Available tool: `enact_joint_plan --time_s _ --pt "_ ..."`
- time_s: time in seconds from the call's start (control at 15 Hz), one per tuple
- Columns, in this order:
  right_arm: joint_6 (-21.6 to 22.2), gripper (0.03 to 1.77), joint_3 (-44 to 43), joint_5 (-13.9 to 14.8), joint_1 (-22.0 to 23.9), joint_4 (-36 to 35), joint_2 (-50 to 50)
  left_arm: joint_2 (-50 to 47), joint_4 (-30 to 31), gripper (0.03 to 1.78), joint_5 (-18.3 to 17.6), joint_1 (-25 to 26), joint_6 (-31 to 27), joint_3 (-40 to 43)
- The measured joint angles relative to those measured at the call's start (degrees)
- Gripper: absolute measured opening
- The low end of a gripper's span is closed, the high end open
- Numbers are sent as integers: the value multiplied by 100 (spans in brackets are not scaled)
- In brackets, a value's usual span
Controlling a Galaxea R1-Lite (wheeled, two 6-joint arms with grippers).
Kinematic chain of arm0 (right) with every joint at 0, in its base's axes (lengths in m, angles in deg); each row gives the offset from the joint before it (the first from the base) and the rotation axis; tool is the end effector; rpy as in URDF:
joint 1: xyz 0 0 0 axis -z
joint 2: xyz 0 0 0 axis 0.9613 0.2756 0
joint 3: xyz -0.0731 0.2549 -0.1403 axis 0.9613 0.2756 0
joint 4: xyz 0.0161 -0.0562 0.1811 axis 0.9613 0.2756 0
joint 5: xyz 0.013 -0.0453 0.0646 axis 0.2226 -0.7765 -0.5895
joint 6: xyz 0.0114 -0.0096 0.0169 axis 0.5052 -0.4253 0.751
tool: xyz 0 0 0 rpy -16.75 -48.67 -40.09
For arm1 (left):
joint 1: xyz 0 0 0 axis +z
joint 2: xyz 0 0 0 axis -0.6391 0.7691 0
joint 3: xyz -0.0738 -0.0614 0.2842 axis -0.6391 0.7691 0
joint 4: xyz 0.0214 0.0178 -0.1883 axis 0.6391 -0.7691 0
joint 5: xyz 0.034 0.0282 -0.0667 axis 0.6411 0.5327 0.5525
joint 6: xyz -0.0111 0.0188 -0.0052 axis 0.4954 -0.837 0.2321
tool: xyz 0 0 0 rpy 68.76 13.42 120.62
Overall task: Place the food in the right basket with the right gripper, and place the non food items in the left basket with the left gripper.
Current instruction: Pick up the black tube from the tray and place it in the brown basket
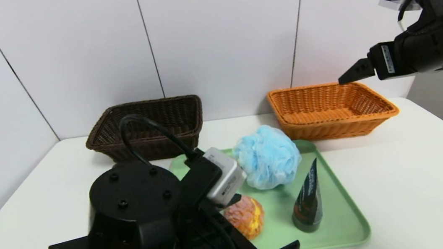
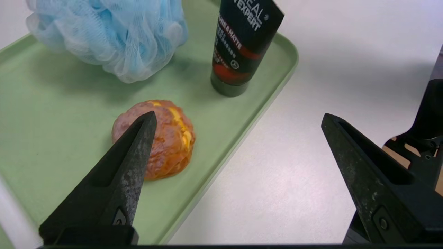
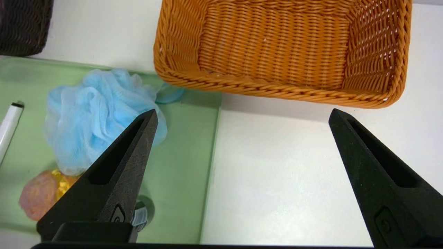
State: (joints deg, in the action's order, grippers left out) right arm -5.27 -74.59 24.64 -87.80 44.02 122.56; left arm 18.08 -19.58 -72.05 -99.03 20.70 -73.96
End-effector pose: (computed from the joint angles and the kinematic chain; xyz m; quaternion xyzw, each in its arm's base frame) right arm 0.2710 0.0653 0.3136 -0.0086 0.3264 0.0753 0.9422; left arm 0.1356 -0.2272 0.1821 0.0336 0.1807 -0.4632 0.8670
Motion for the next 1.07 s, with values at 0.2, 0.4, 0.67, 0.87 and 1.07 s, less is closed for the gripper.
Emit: enact_joint_plan --time_s 0.2,0.4,0.67,0.87,1.07 --pt "2 171 -33 30 -15 -6 -95 284 41 169 408 -229 5 -345" --pt "-20 171 -63 55 27 13 -207 642 76 169 941 -478 188 -571" --pt "-30 171 -77 66 124 28 -307 1126 78 169 1254 -656 450 -984" --pt "-30 171 -74 59 236 28 -312 1391 80 169 1357 -806 647 -1235" --pt "-30 171 -63 41 330 27 -312 1662 85 169 1376 -844 691 -1493"
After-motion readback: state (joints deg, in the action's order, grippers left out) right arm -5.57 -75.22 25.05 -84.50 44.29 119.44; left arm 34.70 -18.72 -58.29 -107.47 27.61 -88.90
